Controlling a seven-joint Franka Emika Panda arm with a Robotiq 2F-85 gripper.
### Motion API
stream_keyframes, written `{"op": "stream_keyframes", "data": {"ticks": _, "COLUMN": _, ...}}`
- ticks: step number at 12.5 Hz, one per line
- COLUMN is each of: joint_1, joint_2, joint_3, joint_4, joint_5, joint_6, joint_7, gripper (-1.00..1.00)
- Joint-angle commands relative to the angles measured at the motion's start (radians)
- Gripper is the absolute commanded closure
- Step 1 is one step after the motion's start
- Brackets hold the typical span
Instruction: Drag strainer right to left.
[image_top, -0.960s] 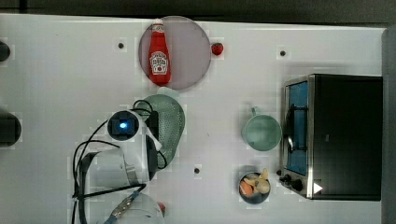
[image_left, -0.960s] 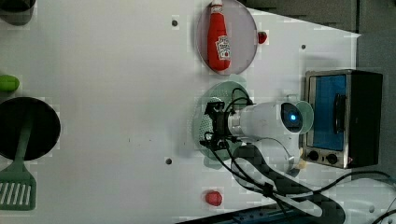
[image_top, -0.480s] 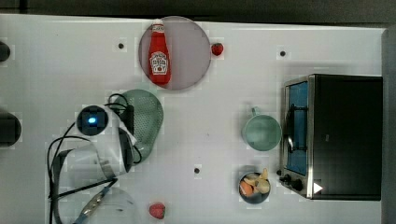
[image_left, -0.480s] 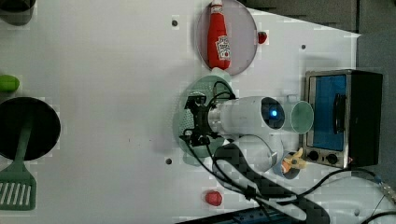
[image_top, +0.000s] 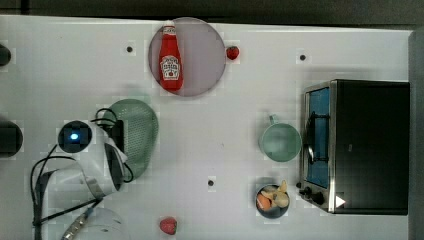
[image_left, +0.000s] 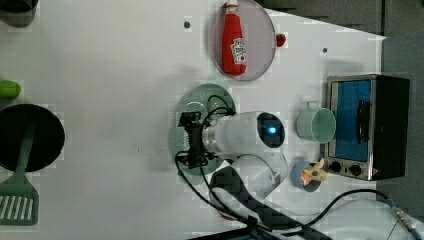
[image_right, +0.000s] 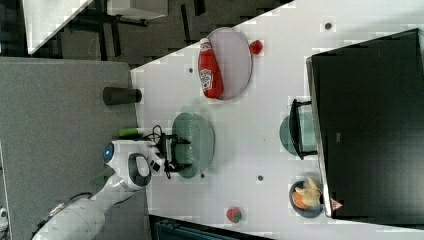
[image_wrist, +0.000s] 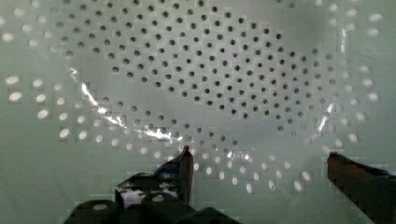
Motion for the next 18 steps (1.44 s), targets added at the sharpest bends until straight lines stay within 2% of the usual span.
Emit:
{"op": "stream_keyframes", "data": {"ticks": 1, "joint_1": 0.055, "joint_2": 0.010, "joint_3": -0.018, "joint_4": 0.044, "joint_5": 0.063, "joint_6": -0.001, "joint_7": 0.068, "gripper": -1.00}}
{"op": "stream_keyframes", "data": {"ticks": 9, "joint_1": 0.131, "joint_2": 0.087, "joint_3": -0.018, "joint_4": 0.168, "joint_5": 0.103, "joint_6": 0.002, "joint_7": 0.136, "gripper": -1.00}}
{"op": "stream_keyframes", "data": {"ticks": 14, "joint_1": 0.160, "joint_2": 0.122, "joint_3": -0.019, "joint_4": 0.225, "joint_5": 0.102, "joint_6": 0.002, "joint_7": 0.139, "gripper": -1.00}}
{"op": "stream_keyframes", "data": {"ticks": 16, "joint_1": 0.159, "joint_2": 0.092, "joint_3": -0.030, "joint_4": 0.220, "joint_5": 0.093, "joint_6": -0.026, "joint_7": 0.106, "gripper": -1.00}}
{"op": "stream_keyframes", "data": {"ticks": 18, "joint_1": 0.158, "joint_2": 0.008, "joint_3": -0.065, "joint_4": 0.208, "joint_5": 0.052, "joint_6": -0.128, "joint_7": -0.029, "gripper": -1.00}}
